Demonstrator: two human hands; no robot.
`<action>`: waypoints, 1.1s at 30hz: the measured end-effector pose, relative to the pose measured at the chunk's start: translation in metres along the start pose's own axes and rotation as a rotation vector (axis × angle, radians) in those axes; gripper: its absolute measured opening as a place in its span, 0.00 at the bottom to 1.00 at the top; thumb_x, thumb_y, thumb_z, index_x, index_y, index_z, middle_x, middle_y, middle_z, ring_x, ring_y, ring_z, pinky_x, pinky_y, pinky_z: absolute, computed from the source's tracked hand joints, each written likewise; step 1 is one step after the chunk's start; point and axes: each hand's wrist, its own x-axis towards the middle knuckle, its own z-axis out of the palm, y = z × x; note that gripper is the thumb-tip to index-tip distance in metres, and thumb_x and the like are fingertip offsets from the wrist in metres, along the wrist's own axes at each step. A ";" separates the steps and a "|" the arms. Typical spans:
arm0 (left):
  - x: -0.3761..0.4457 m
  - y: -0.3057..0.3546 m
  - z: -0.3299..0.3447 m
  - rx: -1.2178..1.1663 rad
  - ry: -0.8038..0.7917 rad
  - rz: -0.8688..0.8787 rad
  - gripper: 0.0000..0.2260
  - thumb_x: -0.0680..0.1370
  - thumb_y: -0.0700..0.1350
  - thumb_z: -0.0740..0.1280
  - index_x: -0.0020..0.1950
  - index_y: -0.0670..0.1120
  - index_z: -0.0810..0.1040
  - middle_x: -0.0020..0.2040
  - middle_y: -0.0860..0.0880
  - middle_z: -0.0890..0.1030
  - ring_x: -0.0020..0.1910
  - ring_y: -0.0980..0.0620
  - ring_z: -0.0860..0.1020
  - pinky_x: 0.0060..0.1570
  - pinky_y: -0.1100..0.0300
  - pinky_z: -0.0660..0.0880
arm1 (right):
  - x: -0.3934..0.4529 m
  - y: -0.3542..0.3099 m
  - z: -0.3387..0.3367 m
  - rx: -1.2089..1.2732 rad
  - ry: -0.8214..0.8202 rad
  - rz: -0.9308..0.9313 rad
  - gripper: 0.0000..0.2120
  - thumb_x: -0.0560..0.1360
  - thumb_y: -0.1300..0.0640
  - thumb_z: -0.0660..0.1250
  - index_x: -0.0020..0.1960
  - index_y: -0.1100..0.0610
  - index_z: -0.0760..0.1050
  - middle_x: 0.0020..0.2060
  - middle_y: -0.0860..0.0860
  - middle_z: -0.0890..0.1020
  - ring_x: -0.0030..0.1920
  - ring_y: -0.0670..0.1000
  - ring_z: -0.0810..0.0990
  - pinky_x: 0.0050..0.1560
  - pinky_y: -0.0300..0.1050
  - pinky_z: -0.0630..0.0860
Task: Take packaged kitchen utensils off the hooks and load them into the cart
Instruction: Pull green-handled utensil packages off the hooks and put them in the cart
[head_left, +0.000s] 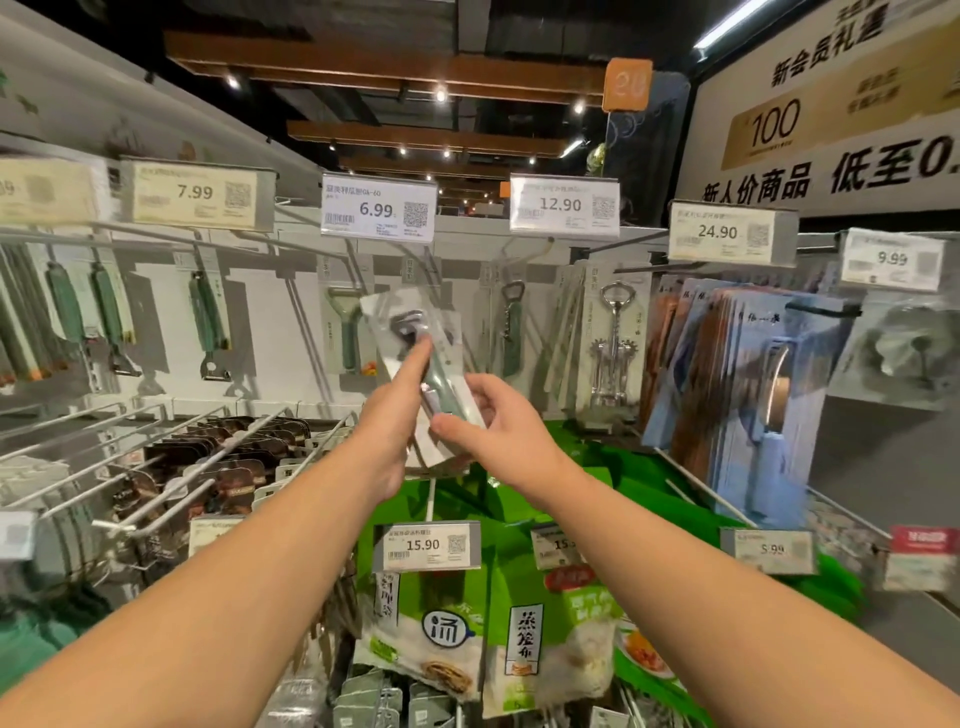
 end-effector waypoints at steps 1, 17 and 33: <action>-0.004 0.000 -0.001 0.038 -0.007 0.003 0.30 0.75 0.74 0.66 0.62 0.50 0.84 0.53 0.45 0.89 0.51 0.42 0.87 0.52 0.44 0.84 | -0.002 -0.001 0.001 0.113 -0.002 0.061 0.16 0.77 0.60 0.73 0.63 0.54 0.74 0.52 0.52 0.84 0.50 0.51 0.85 0.48 0.46 0.83; -0.014 -0.003 -0.022 0.141 0.108 0.150 0.14 0.76 0.54 0.78 0.54 0.45 0.85 0.48 0.45 0.89 0.50 0.41 0.87 0.56 0.42 0.83 | -0.034 0.000 -0.016 -0.033 0.373 0.033 0.20 0.72 0.59 0.73 0.59 0.47 0.70 0.47 0.45 0.83 0.42 0.44 0.83 0.38 0.36 0.78; -0.013 -0.005 -0.028 0.162 0.088 0.184 0.15 0.77 0.54 0.77 0.58 0.48 0.82 0.49 0.47 0.88 0.50 0.46 0.86 0.54 0.48 0.83 | -0.048 -0.013 -0.035 0.101 0.550 -0.185 0.24 0.76 0.66 0.69 0.63 0.47 0.63 0.47 0.47 0.84 0.42 0.46 0.85 0.45 0.52 0.83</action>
